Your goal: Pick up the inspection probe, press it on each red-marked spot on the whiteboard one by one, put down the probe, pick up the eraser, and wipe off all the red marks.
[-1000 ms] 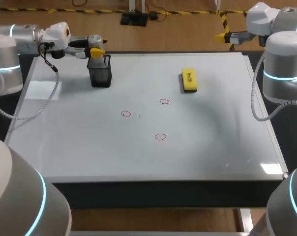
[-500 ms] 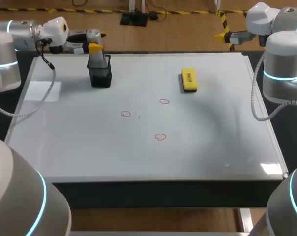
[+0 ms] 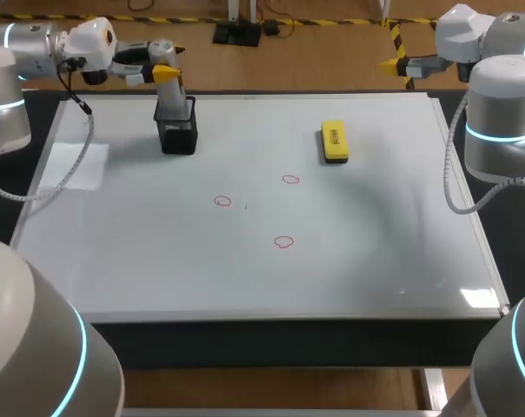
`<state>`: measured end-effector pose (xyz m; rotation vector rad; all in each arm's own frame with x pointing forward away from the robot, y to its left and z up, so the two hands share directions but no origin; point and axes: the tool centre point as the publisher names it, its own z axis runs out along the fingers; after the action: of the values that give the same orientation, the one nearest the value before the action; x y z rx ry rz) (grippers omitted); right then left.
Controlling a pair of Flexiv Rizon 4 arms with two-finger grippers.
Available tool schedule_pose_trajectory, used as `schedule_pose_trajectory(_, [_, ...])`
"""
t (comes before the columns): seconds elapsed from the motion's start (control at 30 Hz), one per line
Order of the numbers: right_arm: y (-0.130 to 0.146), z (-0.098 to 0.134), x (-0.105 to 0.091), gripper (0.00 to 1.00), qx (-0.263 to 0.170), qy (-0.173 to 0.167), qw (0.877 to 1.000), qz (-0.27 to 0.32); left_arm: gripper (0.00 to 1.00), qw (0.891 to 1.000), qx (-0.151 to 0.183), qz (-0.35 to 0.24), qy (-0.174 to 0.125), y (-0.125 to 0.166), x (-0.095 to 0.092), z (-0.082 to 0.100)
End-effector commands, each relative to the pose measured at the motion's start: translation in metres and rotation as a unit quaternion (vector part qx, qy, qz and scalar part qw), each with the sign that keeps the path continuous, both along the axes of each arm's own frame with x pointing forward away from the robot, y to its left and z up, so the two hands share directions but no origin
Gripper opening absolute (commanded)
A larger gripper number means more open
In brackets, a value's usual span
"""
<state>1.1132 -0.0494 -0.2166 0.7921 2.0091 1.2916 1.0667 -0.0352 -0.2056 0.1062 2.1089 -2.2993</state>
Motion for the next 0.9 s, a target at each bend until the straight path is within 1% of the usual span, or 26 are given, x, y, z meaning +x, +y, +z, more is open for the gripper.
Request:
schedule_pose_trajectory(0.03, [0.0, 0.0, 0.0, 1.0, 0.0, 0.001, 1.0, 0.0, 0.0, 1.0, 0.011, 0.024, 0.0, -0.001, -0.009, 0.013])
schedule_pose_trajectory(0.2, [0.0, 0.0, 0.0, 1.0, 0.0, 0.001, 1.0, 0.0, 0.0, 1.0, 0.014, 0.024, 0.0, -0.002, -0.01, 0.019])
schedule_pose_trajectory(0.37, [0.0, 0.0, 0.0, 1.0, 0.0, 0.001, 1.0, 0.0, 0.0, 0.999, 0.014, 0.03, -0.008, 0.0, -0.01, 0.03])
schedule_pose_trajectory(0.63, [0.0, 0.0, 0.0, 1.0, 0.0, 0.001, 1.0, 0.0, 0.0, 0.999, 0.006, 0.04, -0.009, 0.005, -0.003, 0.04])
schedule_pose_trajectory(0.73, [0.0, 0.0, 0.0, 1.0, 0.0, 0.001, 1.0, 0.0, 0.0, 0.999, 0.005, 0.045, -0.004, 0.006, -0.002, 0.045])
schedule_pose_trajectory(0.77, [0.0, 0.0, 0.0, 1.0, 0.0, 0.001, 1.0, 0.0, 0.0, 0.999, 0.009, 0.05, 0.003, 0.007, -0.003, 0.047])
schedule_pose_trajectory(0.83, [0.0, 0.0, 0.0, 1.0, 0.0, 0.001, 1.0, 0.0, 0.0, 0.999, 0.011, 0.052, 0.004, 0.011, -0.002, 0.049])
schedule_pose_trajectory(0.87, [0.0, 0.0, 0.0, 1.0, 0.0, 0.001, 1.0, 0.0, 0.0, 0.998, 0.018, 0.06, 0.013, 0.011, -0.003, 0.05])
schedule_pose_trajectory(0.9, [0.0, 0.0, 0.0, 1.0, 0.0, 0.001, 1.0, 0.0, 0.0, 0.998, 0.021, 0.064, 0.012, 0.012, -0.004, 0.052])
